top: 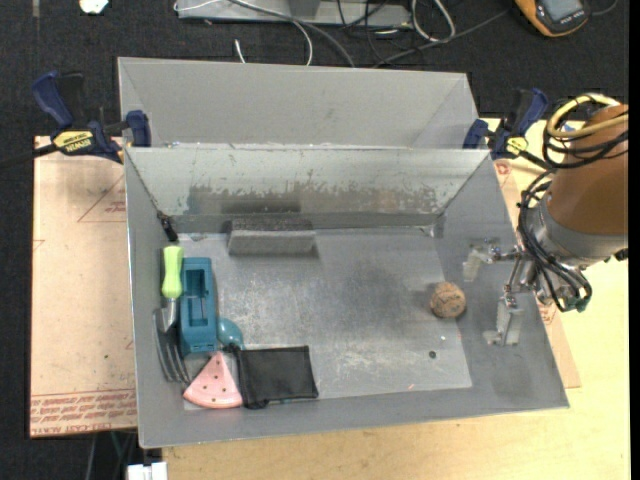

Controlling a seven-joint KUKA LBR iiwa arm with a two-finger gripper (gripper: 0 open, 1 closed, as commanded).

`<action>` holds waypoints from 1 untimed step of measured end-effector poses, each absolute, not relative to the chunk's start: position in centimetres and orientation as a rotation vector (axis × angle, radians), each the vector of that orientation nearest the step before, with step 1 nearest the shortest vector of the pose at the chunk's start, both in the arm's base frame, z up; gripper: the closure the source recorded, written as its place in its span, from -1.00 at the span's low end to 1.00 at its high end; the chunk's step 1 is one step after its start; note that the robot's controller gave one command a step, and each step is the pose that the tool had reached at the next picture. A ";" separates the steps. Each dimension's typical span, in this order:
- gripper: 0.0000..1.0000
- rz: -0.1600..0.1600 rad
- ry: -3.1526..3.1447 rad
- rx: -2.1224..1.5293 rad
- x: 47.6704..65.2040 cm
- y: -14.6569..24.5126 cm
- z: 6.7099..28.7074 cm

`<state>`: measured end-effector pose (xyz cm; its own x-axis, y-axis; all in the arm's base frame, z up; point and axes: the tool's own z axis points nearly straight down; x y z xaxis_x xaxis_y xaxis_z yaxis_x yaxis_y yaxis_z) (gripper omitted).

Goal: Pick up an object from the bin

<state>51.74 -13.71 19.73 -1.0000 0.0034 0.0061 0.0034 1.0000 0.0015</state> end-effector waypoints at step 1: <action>-1.00 0.000 -3.143 0.001 51.9 -13.6 20.1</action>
Offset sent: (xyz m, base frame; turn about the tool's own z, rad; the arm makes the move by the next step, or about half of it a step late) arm 0.0442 -0.0177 -0.1273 -0.1772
